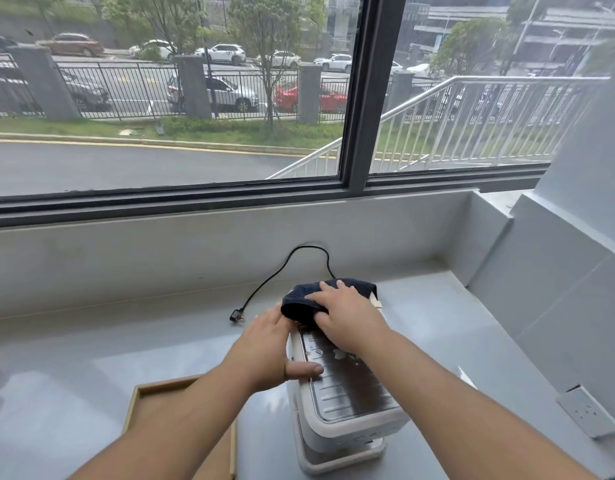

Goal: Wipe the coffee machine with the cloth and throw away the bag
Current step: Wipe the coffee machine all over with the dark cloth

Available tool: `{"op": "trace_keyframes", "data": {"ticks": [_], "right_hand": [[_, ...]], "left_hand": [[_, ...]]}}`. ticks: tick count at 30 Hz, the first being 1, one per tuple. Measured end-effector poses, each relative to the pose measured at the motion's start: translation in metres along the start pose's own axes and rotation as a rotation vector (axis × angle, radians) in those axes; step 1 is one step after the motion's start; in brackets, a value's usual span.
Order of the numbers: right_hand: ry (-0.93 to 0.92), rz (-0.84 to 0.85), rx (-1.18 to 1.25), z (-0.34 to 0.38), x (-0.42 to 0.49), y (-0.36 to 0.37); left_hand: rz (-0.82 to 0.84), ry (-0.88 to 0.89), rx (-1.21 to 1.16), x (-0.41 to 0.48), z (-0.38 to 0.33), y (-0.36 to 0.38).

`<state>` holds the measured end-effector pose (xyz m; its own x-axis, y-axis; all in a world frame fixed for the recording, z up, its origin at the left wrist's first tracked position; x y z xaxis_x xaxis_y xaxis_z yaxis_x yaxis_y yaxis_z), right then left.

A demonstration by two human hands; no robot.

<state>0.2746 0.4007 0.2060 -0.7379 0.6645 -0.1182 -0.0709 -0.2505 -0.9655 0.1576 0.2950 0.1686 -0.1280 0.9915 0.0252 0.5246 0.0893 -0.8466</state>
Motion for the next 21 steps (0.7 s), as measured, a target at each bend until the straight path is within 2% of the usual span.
{"op": "trace_keyframes", "data": {"ticks": [3, 11, 16, 21], "right_hand": [[-0.024, 0.011, -0.048, -0.003, -0.003, 0.009], [-0.069, 0.015, -0.101, 0.004, -0.034, 0.017], [-0.124, 0.039, -0.090, 0.017, -0.050, 0.021], [-0.125, 0.029, -0.030, 0.017, -0.082, 0.025]], "left_hand": [[0.017, -0.001, 0.006, 0.001, -0.001, 0.004], [0.114, -0.014, 0.212, 0.000, -0.015, 0.004], [0.059, -0.077, 0.034, -0.005, -0.012, -0.002], [0.094, -0.059, 0.132, -0.004, -0.014, 0.000]]}}
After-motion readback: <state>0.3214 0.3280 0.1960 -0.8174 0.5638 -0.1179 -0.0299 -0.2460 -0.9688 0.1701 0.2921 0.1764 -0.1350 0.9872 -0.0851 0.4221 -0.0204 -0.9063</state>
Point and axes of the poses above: each hand's wrist, its own x-axis towards the middle knuckle, its own y-axis out of the palm, z = x × y, the point moved 6 cm from there along x, towards the middle knuckle, and after that the axes turned 5 degrees about -x, right-handed, at the moved point
